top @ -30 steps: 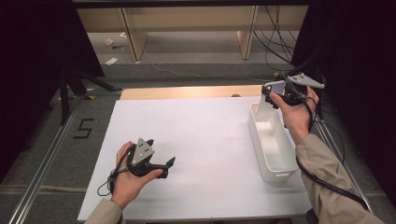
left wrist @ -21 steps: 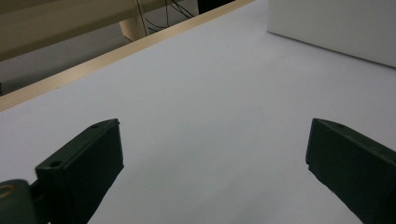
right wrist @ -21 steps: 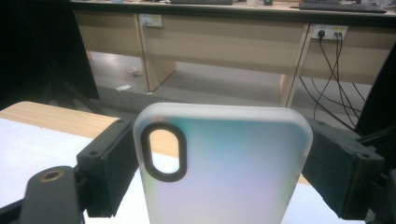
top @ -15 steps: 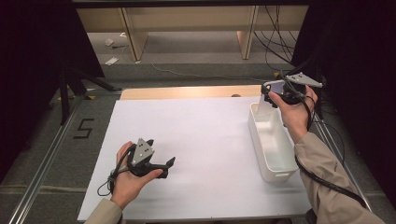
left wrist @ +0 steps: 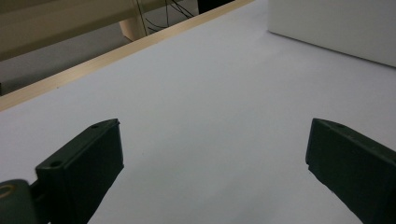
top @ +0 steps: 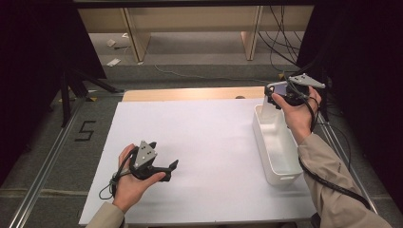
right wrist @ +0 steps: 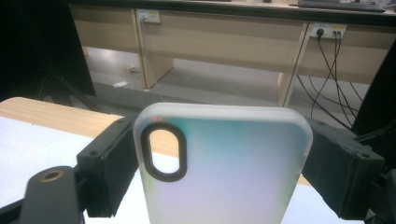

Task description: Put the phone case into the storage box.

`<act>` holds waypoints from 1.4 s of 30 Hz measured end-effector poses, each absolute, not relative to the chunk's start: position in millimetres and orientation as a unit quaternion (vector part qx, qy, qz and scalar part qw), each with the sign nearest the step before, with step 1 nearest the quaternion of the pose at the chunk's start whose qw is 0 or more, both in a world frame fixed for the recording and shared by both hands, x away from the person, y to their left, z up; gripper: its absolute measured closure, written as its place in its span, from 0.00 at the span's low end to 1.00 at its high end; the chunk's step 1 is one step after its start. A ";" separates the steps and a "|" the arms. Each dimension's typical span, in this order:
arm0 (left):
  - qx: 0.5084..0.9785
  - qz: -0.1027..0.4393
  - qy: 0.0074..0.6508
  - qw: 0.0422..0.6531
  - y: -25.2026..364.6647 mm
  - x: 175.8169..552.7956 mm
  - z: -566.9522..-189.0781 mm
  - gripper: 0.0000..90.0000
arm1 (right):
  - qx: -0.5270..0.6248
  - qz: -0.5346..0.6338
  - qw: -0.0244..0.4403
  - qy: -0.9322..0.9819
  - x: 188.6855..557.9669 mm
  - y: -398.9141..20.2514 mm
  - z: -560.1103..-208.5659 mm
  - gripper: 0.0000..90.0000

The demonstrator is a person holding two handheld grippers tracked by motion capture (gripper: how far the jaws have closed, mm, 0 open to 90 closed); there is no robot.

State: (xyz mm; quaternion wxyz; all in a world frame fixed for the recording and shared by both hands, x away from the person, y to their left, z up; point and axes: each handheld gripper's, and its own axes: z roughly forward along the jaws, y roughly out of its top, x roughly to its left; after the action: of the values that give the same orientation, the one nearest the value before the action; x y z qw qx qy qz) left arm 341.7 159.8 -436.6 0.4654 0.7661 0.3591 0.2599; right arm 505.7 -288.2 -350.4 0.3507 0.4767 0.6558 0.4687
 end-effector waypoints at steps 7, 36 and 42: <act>0.766 0.260 0.359 0.465 159.8 341.7 -436.6 0.04 | 0.476 0.465 0.351 0.659 508.5 -286.6 -352.9 0.20; 0.767 0.259 0.359 0.465 159.3 342.0 -437.0 0.04 | 0.478 0.458 0.349 0.663 516.3 -283.4 -360.0 0.20; 0.767 0.258 0.359 0.465 159.2 342.2 -437.3 0.04 | 0.479 0.457 0.348 0.664 517.2 -283.2 -360.4 0.20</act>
State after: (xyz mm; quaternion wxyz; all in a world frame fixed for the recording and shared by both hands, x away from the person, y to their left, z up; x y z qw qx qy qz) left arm 342.2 159.2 -437.3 0.4652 0.7667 0.3591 0.2585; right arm 517.2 -283.2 -360.4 0.3478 0.4791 0.6636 0.4572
